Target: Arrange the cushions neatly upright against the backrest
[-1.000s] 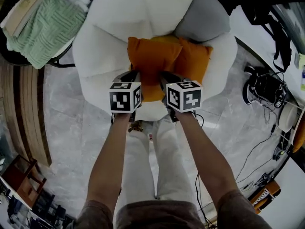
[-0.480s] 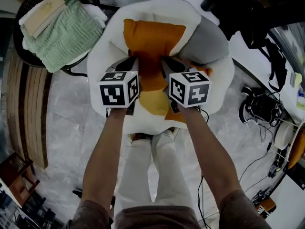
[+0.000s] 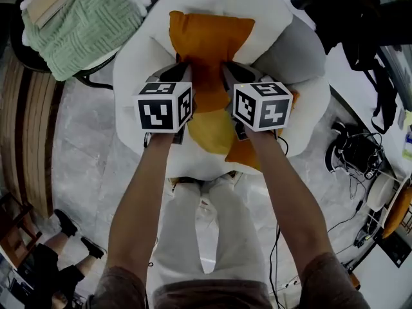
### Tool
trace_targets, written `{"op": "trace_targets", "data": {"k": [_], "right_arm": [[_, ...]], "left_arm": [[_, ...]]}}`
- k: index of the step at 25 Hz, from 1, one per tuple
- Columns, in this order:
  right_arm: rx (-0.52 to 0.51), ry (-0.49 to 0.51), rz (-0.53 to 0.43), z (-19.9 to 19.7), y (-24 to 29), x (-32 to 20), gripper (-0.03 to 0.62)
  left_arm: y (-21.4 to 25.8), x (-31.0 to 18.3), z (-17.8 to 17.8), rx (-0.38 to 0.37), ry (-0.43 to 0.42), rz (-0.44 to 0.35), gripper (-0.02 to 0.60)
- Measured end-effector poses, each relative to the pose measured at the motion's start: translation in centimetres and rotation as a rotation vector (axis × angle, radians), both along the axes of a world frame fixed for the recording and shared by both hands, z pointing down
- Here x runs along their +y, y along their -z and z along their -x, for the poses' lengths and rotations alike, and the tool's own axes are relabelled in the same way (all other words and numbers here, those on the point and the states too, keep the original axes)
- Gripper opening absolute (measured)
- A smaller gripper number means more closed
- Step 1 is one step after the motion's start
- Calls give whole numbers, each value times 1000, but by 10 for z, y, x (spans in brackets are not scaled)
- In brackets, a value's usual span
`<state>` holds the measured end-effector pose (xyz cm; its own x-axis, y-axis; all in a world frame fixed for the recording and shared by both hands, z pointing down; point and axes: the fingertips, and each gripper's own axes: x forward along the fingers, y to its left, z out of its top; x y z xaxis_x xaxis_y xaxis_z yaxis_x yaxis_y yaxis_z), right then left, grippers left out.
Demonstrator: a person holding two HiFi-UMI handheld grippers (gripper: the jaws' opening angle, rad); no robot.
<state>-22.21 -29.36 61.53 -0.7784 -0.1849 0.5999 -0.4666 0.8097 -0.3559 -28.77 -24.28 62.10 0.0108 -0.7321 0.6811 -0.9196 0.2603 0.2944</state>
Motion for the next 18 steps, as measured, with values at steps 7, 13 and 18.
{"op": "trace_targets", "data": {"k": [7,13,18], "right_arm": [[44,18,-9,9,-48,5,25],[78,19,-13,9,-75,10,25],[99,18,-14,14,-83,12,26]], "left_arm": [[-58,10,4,8,3,49,18],[-84,13,4,2,3,82,20],[-93,13,9,6,21,80,21]]}}
